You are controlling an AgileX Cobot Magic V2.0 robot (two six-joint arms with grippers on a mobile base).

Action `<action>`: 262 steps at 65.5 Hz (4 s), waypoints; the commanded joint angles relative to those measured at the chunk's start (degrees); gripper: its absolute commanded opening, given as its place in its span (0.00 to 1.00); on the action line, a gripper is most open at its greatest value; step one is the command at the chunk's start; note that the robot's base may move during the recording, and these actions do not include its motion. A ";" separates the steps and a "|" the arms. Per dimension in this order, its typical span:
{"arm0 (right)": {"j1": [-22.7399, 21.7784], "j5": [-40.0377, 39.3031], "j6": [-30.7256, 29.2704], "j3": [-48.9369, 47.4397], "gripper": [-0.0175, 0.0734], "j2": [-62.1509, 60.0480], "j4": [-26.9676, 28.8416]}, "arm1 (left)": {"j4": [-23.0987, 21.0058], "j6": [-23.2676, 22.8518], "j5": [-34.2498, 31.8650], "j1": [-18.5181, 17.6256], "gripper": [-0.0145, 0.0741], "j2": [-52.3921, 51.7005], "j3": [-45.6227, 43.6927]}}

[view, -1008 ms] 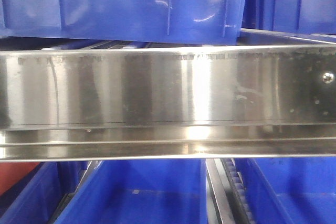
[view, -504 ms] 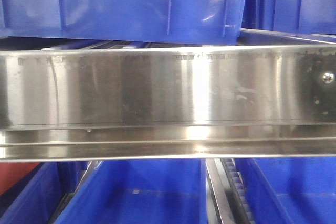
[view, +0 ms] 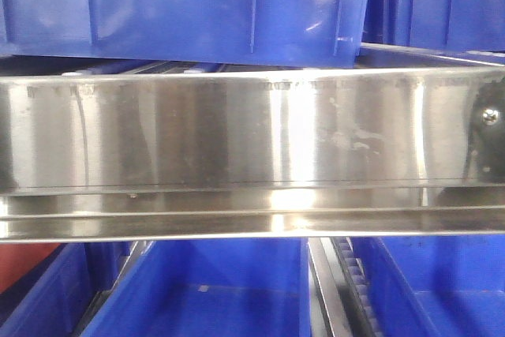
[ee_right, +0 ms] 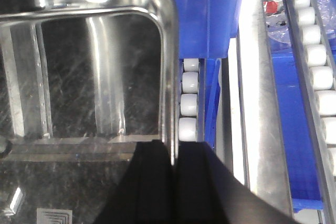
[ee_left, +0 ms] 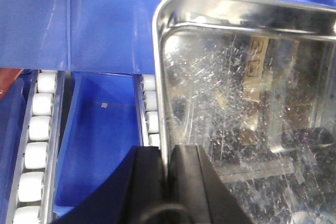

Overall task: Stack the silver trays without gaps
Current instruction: 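Lift the silver tray with both grippers and pull it off the shelf, then hold the tray in both grippers while the base drives and turns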

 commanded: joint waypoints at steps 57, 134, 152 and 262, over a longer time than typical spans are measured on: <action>-0.48 1.24 -0.44 -0.39 0.11 -0.67 -3.57 | 2.76 -0.11 -0.46 -0.09 0.15 -1.03 -0.57; -0.48 1.12 -0.44 -0.39 0.11 -0.67 -3.57 | 2.88 -0.11 -0.46 -0.09 0.15 -1.03 -0.57; -0.48 1.12 -0.44 -0.39 0.11 -0.67 -3.57 | 2.88 -0.11 -0.46 -0.09 0.15 -1.03 -0.57; -0.48 1.02 -0.44 -0.39 0.11 -0.67 -3.57 | 2.98 -0.11 -0.46 -0.09 0.15 -1.03 -0.57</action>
